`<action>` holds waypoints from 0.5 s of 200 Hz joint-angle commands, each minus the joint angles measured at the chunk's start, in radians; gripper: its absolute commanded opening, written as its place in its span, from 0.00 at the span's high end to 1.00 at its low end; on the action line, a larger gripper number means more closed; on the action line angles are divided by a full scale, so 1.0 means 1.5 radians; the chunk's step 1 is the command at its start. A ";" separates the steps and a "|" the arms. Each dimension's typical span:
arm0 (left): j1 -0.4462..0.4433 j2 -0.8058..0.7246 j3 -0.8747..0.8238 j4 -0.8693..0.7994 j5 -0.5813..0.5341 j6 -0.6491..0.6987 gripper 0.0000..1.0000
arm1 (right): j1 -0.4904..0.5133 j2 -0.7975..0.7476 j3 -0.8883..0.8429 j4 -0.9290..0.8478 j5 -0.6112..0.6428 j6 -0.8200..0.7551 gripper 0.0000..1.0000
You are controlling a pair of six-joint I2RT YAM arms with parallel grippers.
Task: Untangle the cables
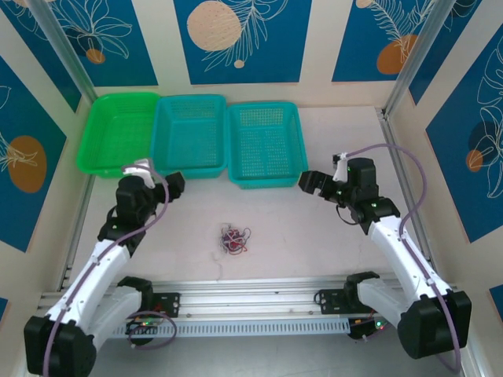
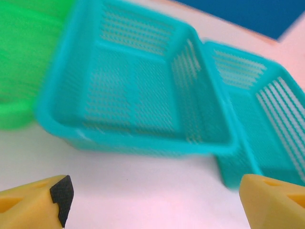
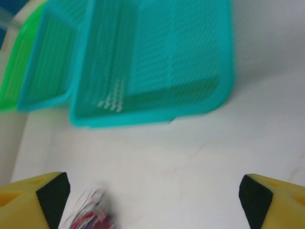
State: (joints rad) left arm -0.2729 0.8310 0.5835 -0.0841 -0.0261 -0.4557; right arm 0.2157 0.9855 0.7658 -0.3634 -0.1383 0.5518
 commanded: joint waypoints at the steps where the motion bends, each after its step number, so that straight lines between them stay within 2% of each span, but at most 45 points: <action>1: -0.105 -0.014 0.021 -0.185 0.037 -0.095 0.10 | 0.065 0.012 0.031 -0.099 -0.092 0.050 0.03; 31: -0.249 -0.014 0.012 -0.282 -0.013 -0.170 0.10 | 0.192 0.047 0.034 -0.084 -0.040 0.103 0.00; 67: -0.386 -0.001 -0.038 -0.297 -0.029 -0.236 0.16 | 0.304 0.130 0.053 -0.052 0.009 0.142 0.01; 84: -0.422 0.033 -0.052 -0.299 -0.015 -0.278 0.24 | 0.345 0.171 0.062 -0.033 0.030 0.161 0.01; 100: -0.433 0.073 -0.063 -0.299 -0.011 -0.331 0.37 | 0.382 0.215 0.074 -0.014 0.057 0.176 0.01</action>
State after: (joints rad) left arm -0.8902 0.8768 0.5182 -0.4881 -0.0414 -0.8150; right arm 0.7258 1.2404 0.8295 -0.4240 -0.1207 0.7498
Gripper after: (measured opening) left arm 0.708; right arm 0.994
